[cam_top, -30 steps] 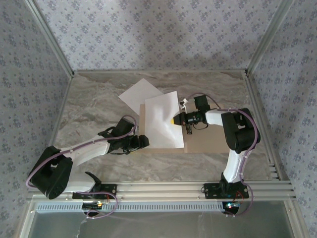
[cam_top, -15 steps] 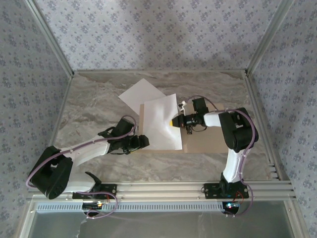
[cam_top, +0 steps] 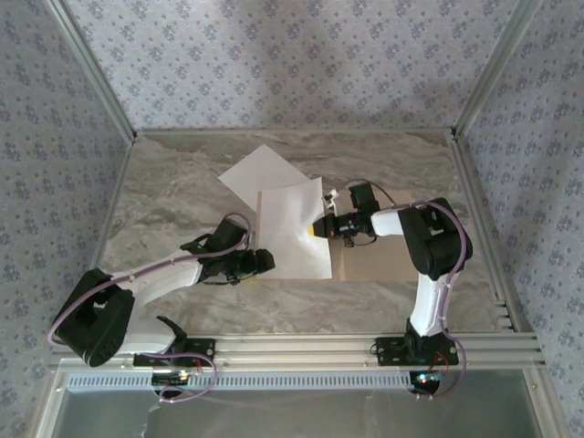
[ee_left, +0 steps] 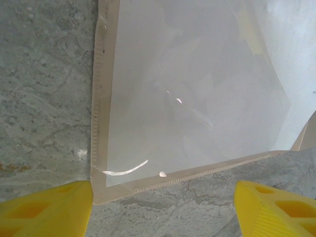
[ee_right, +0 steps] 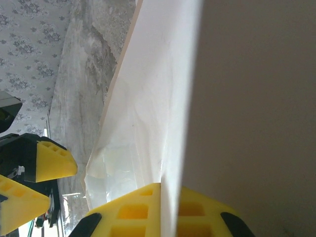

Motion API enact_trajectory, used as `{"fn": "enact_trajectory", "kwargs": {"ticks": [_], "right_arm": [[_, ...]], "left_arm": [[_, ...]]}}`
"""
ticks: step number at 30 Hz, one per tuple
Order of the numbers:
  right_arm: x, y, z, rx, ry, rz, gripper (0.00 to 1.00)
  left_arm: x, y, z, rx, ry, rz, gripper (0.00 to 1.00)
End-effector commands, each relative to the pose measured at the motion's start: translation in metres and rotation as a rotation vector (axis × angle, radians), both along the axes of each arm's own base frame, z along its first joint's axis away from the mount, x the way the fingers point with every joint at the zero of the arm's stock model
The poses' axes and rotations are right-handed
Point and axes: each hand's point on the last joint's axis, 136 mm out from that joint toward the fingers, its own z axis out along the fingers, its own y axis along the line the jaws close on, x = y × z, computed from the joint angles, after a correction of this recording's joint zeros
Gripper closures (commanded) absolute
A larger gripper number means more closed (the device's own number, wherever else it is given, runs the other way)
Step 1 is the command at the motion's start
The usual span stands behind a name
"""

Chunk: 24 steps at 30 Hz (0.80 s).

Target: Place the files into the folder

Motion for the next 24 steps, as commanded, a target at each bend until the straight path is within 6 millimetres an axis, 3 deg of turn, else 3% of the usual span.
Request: {"fn": "enact_trajectory", "kwargs": {"ticks": [1,12,24], "right_arm": [[-0.001,-0.002,-0.008,-0.019,0.022,-0.005,0.94],[0.016,-0.012,0.002,-0.052,-0.006,-0.028,0.67],[0.034,-0.018,0.014,-0.046,-0.029,-0.05,0.67]], "left_arm": [[0.0,0.001,-0.001,-0.006,0.002,0.01,0.25],[0.001,0.001,0.0,-0.006,0.001,0.01,0.25],[0.001,0.001,0.003,-0.001,0.002,0.008,0.25]]}}
